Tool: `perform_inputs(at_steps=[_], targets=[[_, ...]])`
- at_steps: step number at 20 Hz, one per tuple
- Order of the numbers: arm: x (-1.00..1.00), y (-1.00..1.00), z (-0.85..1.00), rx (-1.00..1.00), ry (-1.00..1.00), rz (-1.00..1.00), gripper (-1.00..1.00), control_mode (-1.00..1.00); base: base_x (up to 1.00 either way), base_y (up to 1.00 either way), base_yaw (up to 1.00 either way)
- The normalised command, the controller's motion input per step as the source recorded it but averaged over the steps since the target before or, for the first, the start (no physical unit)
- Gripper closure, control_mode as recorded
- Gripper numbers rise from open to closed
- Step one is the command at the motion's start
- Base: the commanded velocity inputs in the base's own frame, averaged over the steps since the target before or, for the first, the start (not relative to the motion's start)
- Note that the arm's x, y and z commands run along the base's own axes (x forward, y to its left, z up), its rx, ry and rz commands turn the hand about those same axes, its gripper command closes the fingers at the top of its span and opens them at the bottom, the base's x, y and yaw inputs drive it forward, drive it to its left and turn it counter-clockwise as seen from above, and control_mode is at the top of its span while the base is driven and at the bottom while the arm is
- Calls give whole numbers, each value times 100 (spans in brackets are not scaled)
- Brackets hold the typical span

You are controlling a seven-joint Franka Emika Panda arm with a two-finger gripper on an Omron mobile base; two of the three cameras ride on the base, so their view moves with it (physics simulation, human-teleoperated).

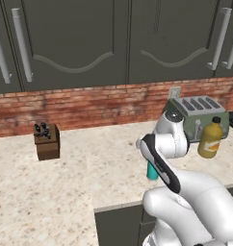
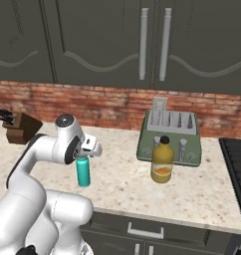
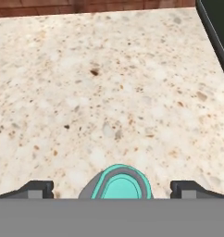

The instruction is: Move the drinks to the dining counter.

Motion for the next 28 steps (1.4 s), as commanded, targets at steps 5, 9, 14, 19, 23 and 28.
perform_inputs(at_steps=[5, 9, 14, 19, 23, 28], targets=[[1, 0, -39, 0, 0, 0, 100, -100, 0, 0, 0], [0, 0, -43, 0, 0, 0, 100, -100, 0, 0, 0], [0, 0, -46, 0, 1, 0, 100, -100, 0, 0, 0], [-46, -4, 3, 2, -1, 0, 100, -100, 0, 0, 0], [-67, -29, 33, 6, -7, 0, 100, -100, 0, 0, 0], [-48, -33, 6, 4, -2, 0, 100, -100, 0, 0, 0]])
